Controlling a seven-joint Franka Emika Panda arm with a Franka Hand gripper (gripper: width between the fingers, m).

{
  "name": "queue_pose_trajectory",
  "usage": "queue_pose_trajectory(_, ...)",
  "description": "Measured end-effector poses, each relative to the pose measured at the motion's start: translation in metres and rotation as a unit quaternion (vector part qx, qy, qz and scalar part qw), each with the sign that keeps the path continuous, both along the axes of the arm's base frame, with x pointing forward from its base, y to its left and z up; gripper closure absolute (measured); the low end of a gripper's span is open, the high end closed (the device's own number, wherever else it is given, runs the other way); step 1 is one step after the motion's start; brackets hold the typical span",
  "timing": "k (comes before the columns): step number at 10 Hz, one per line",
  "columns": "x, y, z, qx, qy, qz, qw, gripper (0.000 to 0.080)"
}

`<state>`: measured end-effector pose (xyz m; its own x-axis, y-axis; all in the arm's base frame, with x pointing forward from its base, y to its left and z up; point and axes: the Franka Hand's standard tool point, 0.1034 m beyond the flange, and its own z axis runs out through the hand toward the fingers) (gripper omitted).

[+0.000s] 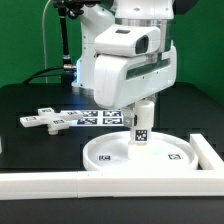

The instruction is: Assemble round table

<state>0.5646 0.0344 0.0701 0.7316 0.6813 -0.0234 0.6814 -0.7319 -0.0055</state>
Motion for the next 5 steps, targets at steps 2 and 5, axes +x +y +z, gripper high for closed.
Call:
queue_pose_trajectory(2,-0.0011,0.0011,-0.0006,0.008,-0.003,-0.124,0.992,0.039)
queue_pose_trajectory(5,-0.002,0.0016,-0.0012,0.019,0.0,-0.308,0.951,0.039)
